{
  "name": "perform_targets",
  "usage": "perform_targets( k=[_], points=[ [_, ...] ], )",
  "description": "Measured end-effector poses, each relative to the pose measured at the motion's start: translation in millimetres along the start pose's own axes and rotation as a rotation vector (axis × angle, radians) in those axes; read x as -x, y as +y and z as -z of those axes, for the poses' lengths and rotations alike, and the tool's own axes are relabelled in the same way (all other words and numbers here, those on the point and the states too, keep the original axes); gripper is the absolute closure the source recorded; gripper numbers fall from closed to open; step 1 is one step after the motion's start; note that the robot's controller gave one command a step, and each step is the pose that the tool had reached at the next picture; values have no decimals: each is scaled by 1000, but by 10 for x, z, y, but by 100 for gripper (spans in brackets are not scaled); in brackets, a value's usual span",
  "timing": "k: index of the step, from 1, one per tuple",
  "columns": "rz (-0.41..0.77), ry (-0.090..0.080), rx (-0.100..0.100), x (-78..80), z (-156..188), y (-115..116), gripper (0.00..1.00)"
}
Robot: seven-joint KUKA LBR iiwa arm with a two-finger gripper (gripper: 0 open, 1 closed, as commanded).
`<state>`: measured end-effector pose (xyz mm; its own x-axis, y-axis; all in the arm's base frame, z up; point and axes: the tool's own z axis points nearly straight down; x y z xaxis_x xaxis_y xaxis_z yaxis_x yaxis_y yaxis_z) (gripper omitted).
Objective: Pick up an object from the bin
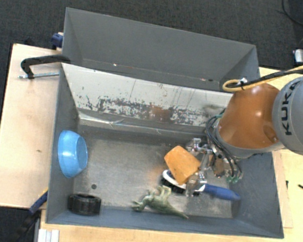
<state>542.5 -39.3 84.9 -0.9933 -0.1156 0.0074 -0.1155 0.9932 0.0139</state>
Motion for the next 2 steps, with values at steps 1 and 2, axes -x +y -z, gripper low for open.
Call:
perform_targets(
  k=[1,2],
  points=[
    [-219,-19,-10,-64,933,497,100],
    [-253,-23,-11,43,1723,528,100]
  ],
)
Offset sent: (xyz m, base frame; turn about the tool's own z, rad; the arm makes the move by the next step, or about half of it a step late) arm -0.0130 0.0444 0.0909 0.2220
